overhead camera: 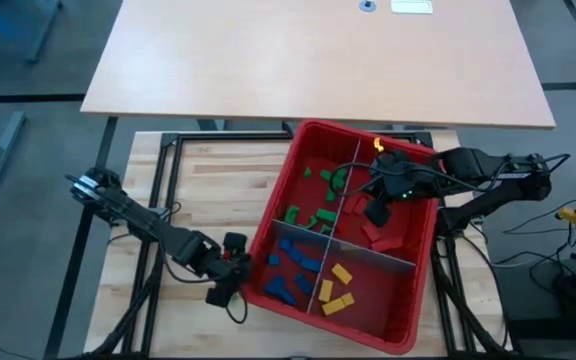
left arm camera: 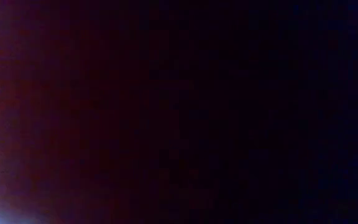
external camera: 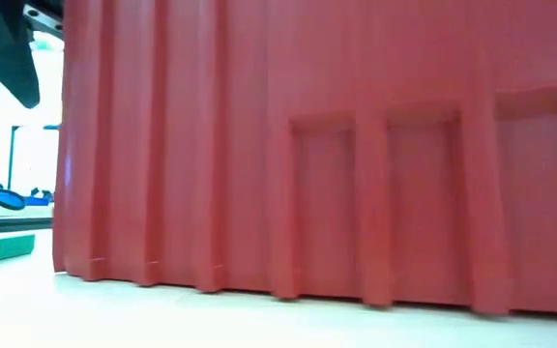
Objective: Sort blocks
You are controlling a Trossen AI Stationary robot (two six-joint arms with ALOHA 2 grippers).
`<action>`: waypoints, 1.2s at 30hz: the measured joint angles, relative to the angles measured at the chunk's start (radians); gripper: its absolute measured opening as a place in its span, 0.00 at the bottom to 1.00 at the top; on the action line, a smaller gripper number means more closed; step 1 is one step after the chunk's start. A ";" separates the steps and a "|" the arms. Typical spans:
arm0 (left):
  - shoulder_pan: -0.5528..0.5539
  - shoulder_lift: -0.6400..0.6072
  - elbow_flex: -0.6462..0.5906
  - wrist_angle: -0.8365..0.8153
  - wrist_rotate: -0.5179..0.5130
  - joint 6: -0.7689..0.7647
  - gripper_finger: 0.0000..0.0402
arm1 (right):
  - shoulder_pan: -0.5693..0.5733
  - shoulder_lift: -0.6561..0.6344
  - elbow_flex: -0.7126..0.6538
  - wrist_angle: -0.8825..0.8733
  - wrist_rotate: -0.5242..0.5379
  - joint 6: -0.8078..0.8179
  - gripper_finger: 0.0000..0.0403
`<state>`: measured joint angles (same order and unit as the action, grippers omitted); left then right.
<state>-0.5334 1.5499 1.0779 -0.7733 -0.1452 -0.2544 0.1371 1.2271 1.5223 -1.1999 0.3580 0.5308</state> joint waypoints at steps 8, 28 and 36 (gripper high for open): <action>-0.027 -0.030 -0.003 -0.084 -0.003 -0.077 0.68 | 0.000 -0.002 0.000 -0.001 0.000 -0.011 0.00; -0.047 -0.079 0.061 -0.329 -0.056 -0.112 0.68 | 0.000 -0.002 0.000 -0.024 0.001 -0.014 0.00; -0.090 -0.106 -0.028 -0.205 -0.037 -0.193 0.68 | 0.000 -0.002 0.000 -0.023 0.009 -0.017 0.00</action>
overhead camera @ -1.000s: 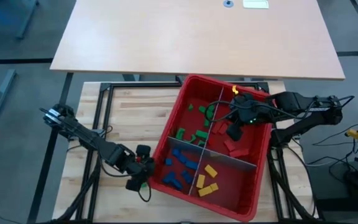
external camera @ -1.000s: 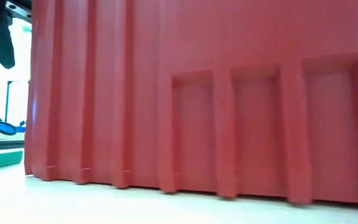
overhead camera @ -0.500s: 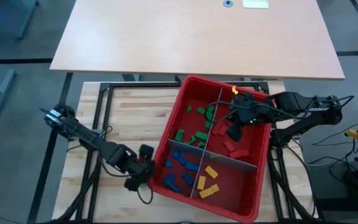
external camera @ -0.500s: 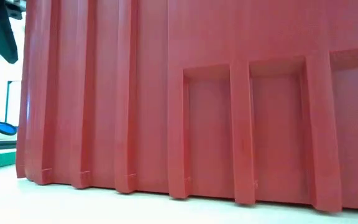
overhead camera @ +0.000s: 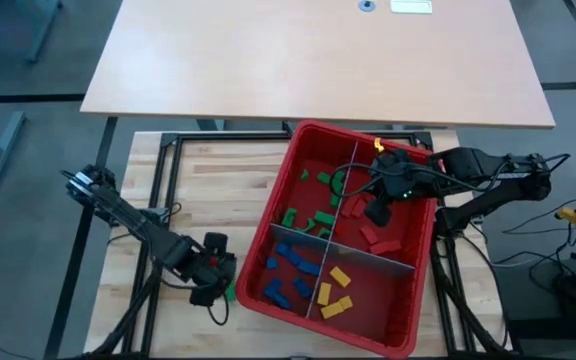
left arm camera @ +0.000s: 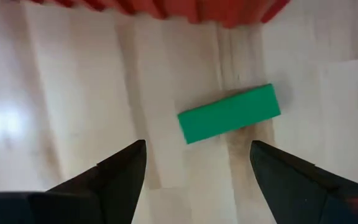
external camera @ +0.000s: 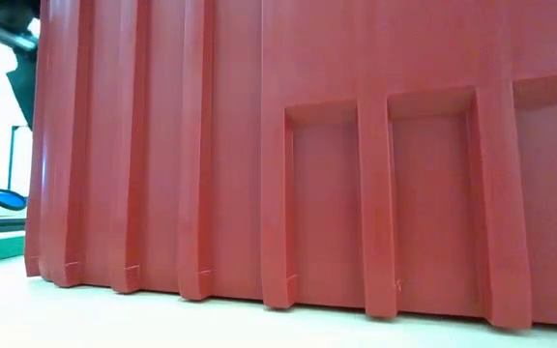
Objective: Sort blocks
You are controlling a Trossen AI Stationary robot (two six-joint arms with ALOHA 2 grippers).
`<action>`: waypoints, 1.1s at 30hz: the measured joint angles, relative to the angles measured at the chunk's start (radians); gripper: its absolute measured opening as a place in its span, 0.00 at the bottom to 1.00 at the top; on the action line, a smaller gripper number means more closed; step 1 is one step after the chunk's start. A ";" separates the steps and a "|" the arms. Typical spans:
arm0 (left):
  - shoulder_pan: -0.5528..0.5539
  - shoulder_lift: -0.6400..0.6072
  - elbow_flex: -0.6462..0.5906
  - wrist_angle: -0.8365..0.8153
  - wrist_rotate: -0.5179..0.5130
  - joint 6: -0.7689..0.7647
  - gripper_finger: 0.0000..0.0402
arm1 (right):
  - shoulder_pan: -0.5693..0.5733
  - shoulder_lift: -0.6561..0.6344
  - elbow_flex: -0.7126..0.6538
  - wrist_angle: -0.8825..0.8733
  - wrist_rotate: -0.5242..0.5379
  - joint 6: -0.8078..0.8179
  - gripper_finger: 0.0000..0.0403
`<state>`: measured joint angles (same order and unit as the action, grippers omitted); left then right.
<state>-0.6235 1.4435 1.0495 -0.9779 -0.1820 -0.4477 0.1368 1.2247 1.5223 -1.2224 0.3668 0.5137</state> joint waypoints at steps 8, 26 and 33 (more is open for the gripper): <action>0.012 0.026 -0.144 0.219 0.096 -0.177 0.68 | 0.000 0.000 0.000 0.000 -0.007 0.018 0.00; 0.053 0.026 -0.277 0.431 0.142 -1.074 0.68 | 0.000 0.000 0.000 0.000 -0.008 0.023 0.00; 0.055 0.026 -0.290 0.434 0.142 -1.212 0.68 | 0.000 0.000 0.000 0.000 -0.008 0.001 0.00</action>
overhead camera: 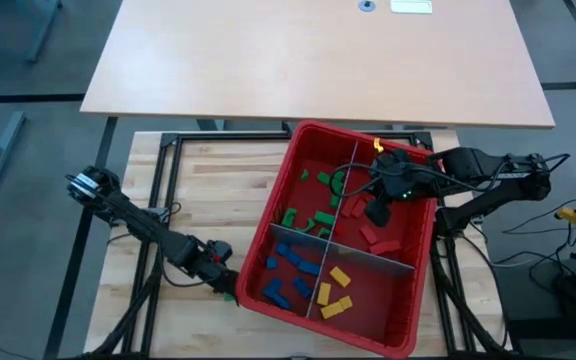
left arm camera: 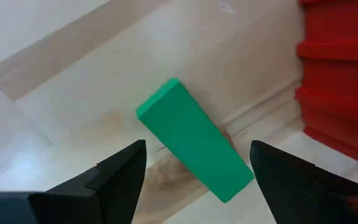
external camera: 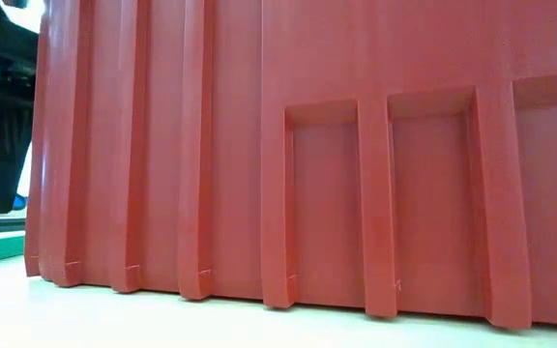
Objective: Sort blocks
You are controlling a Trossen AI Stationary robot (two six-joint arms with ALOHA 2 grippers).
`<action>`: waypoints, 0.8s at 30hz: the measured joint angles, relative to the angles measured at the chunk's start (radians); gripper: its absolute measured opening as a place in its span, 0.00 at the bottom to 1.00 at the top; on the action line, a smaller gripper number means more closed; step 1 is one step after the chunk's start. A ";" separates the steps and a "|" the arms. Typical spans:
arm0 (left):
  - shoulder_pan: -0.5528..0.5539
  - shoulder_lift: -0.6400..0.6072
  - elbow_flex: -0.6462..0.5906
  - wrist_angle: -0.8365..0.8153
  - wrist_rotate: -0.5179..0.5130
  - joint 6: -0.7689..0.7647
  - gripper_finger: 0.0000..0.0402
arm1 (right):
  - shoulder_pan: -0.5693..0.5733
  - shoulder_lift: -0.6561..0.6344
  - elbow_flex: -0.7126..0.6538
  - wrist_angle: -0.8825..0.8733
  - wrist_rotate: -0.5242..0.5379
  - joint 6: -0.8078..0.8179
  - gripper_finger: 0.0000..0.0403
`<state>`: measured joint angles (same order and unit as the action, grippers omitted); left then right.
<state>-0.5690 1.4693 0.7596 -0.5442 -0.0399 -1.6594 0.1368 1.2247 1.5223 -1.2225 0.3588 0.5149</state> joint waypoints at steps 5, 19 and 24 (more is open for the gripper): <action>0.002 0.000 -0.013 0.003 0.000 -0.053 0.68 | 0.000 0.000 0.000 0.000 0.000 -0.003 0.00; 0.029 0.115 -0.013 0.143 0.077 -0.024 0.68 | 0.000 0.000 0.000 0.000 0.000 -0.001 0.00; 0.027 0.149 0.012 0.099 0.100 0.013 0.68 | 0.000 -0.001 0.000 0.001 0.000 0.005 0.00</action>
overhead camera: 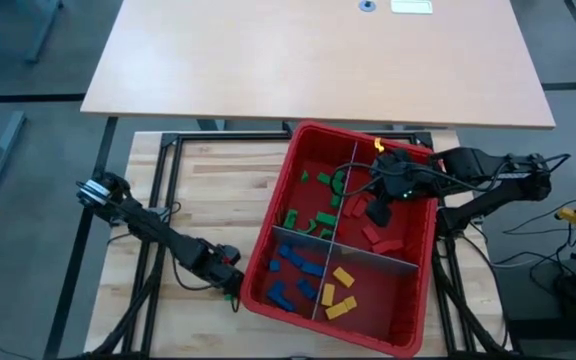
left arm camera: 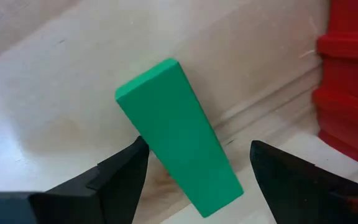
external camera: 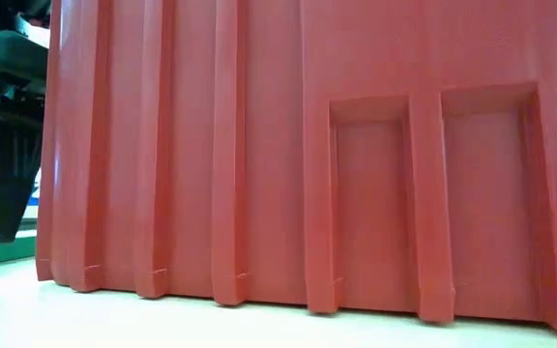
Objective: Sort blocks
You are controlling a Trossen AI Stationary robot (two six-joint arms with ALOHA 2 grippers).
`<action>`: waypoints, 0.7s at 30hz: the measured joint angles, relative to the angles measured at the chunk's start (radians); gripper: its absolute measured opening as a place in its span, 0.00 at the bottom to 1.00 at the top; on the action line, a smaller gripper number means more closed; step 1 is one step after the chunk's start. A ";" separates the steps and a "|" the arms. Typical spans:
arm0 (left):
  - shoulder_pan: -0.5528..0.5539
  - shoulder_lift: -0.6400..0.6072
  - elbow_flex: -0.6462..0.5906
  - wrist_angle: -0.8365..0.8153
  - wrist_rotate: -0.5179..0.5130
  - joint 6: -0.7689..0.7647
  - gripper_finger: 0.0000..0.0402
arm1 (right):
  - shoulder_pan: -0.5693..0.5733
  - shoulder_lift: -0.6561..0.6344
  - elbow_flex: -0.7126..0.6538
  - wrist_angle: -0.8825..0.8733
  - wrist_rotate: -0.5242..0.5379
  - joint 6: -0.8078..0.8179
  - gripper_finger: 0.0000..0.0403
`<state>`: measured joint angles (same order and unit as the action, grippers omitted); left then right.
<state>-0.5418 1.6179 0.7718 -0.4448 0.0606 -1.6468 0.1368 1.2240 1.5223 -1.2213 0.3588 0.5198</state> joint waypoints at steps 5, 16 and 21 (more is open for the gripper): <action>-0.002 -0.012 0.008 -0.091 0.010 0.029 0.68 | 0.000 0.000 0.000 0.003 0.001 0.001 0.00; -0.002 -0.012 0.006 -0.261 0.054 0.065 0.66 | 0.000 0.000 0.000 0.007 0.006 -0.003 0.00; -0.003 -0.012 0.004 -0.285 0.056 0.100 0.49 | 0.000 0.000 0.000 0.007 0.007 0.000 0.00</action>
<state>-0.5446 1.6062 0.7754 -0.7298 0.1169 -1.5469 0.1368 1.2240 1.5223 -1.2148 0.3660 0.5194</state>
